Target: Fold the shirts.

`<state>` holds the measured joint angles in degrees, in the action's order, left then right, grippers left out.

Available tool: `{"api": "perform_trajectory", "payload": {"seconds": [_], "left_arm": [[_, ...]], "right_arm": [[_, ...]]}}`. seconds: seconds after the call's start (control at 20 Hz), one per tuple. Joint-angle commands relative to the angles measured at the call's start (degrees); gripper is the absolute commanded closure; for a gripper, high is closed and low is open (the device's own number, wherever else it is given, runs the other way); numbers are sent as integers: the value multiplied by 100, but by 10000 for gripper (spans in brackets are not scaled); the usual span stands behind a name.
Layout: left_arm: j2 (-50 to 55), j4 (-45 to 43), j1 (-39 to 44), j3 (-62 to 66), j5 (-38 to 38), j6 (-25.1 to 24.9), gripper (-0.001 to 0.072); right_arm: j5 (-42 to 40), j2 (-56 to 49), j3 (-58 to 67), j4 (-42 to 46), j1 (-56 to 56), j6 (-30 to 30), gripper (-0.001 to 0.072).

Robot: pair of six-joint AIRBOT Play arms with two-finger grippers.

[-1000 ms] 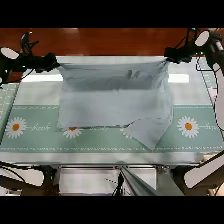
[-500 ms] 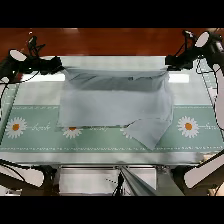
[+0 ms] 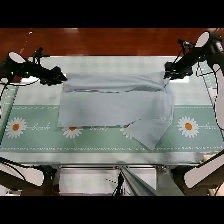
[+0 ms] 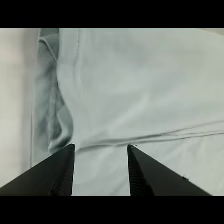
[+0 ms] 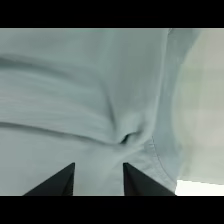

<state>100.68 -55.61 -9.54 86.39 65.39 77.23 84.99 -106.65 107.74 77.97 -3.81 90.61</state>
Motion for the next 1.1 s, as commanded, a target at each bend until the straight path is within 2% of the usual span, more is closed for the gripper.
{"api": "perform_trajectory", "payload": {"seconds": [0.0, 0.1, 0.15, 0.25, 0.35, 0.4, 0.45, 0.5, 0.7, 0.8, 0.95, 1.05], "left_arm": [[-177, -15, -258, 240, 669, 0, 305], [-466, -120, -566, 332, 1150, 0, 305], [-603, -376, -706, 330, 1458, 4, 305], [-855, -925, -949, 164, 2085, 42, 305], [-1222, -975, -1176, -546, 2216, 37, 299], [-1458, -929, -1255, -1097, 2205, 35, 216], [-1687, -881, -1314, -1698, 2205, 37, 98], [-1878, -879, -1362, -2232, 2151, -20, 95], [-2444, -636, -1523, -3969, 1508, -597, 95], [-2441, -170, -1537, -4356, 1211, -1021, 99], [-2426, 372, -1493, -4599, 632, -1060, 102], [-2422, 422, -1342, -4599, 520, -1060, 102]], "right_arm": [[782, 164, 4, 348, -4, -433, 315], [1425, 424, 2, 1493, -11, -678, 315], [1550, 597, -4, 1860, -94, -562, 315], [1416, 977, -146, 1628, -387, -411, 314], [1093, 1412, -684, 1163, -706, -319, 314], [881, 1665, -1134, 793, -857, -365, 293], [695, 1908, -1622, 374, -979, -562, 245], [516, 2157, -2186, -44, -1097, -846, 218], [-319, 2949, -3768, -721, -1364, -1379, 221], [-695, 3224, -4063, -756, -1357, -1381, 222], [-767, 3331, -4085, -872, -1360, -1405, 223], [-745, 3331, -4085, -868, -1357, -1405, 223]]}}
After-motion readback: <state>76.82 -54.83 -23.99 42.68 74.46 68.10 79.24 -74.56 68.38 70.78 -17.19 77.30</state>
